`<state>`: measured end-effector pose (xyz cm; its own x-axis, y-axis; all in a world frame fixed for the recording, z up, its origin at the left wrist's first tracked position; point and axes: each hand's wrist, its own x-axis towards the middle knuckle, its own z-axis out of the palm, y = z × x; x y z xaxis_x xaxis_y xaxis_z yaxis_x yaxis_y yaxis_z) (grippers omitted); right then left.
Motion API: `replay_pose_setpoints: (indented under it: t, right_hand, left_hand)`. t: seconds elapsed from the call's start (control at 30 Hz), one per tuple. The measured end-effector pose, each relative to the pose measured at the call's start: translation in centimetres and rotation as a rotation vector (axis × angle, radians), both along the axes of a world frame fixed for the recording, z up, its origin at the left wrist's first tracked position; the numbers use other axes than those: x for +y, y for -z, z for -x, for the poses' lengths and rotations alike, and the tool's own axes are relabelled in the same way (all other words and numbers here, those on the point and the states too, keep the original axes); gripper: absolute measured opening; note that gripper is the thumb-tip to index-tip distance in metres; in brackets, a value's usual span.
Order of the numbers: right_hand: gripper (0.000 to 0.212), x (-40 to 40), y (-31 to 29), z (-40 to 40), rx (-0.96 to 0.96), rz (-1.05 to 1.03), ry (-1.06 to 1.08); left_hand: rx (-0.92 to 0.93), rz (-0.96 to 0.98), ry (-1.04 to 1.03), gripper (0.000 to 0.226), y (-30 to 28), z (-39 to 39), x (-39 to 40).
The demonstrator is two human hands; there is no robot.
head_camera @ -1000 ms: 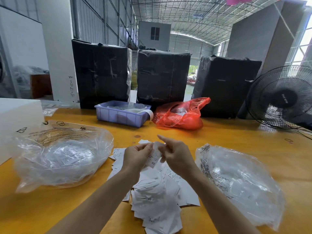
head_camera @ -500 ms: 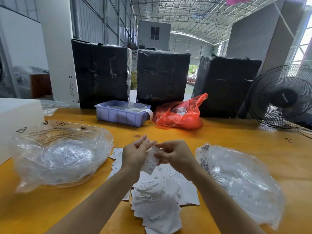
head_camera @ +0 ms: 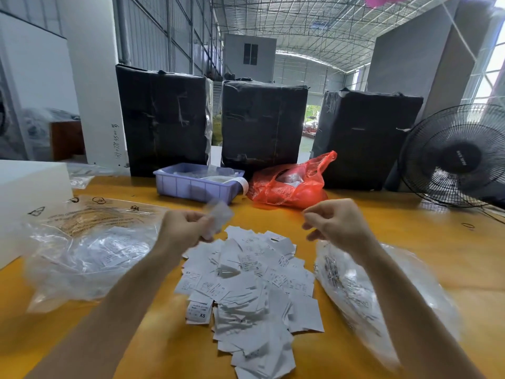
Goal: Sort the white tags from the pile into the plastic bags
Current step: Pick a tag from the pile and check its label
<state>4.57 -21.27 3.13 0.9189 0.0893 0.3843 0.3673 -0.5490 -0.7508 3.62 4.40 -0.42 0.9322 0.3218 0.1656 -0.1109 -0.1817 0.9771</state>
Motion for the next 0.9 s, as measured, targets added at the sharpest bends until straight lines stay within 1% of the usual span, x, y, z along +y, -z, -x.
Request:
replay_pose_setpoints:
  t: [0.07, 0.13, 0.2, 0.27, 0.37, 0.5, 0.6, 0.63, 0.67, 0.7, 0.77, 0.9]
  right_hand:
    - [0.009, -2.1, -0.9, -0.1, 0.092, 0.032, 0.043]
    - [0.014, -4.0, -1.3, -0.2, 0.205, 0.087, 0.073]
    - [0.016, -5.5, -1.3, -0.5, 0.315, 0.154, 0.084]
    - [0.015, -6.4, -0.8, -0.9, 0.406, 0.265, 0.105]
    - [0.012, -7.0, 0.5, -1.7, 0.503, 0.406, 0.162]
    - [0.009, -7.9, 1.9, -2.4, 0.545, 0.563, 0.301]
    - [0.027, -8.0, 2.9, -2.4, 0.585, 0.774, 0.372]
    - [0.032, -7.7, 2.8, -2.0, 0.59, 0.886, 0.386]
    - [0.036, -7.4, 2.7, -1.7, 0.571, 0.944, 0.402]
    - [0.038, -7.4, 2.9, -1.5, 0.563, 0.948, 0.411]
    - [0.037, -7.9, 3.7, -1.8, 0.568, 0.911, 0.406]
    - [0.023, -9.4, 5.3, -2.6, 0.501, 0.724, 0.438]
  left_hand:
    - [0.002, -0.085, -0.171, 0.008, -0.2, -0.5, 3.1]
    - [0.04, -0.153, -0.296, 0.01, -0.1, -0.9, 6.2]
    - [0.085, -0.256, -0.403, 0.01, 0.1, -1.0, 9.0]
    - [0.143, -0.404, -0.505, 0.006, 0.4, -0.6, 11.2]
    - [0.227, -0.553, -0.593, 0.011, 1.0, 0.2, 13.2]
    - [0.319, -0.712, -0.613, 0.016, 1.4, 0.4, 13.4]
    - [0.363, -0.849, -0.646, 0.015, 1.2, 0.3, 11.9]
    - [0.379, -0.895, -0.664, 0.016, 0.9, 0.4, 11.2]
    - [0.382, -0.933, -0.683, 0.02, 0.7, 0.3, 10.6]
    - [0.362, -0.963, -0.692, 0.025, 0.5, 0.2, 9.9]
    - [0.25, -0.991, -0.642, 0.032, 0.1, -0.3, 8.4]
    - [-0.001, -0.921, -0.396, 0.035, 0.3, -1.0, 3.5]
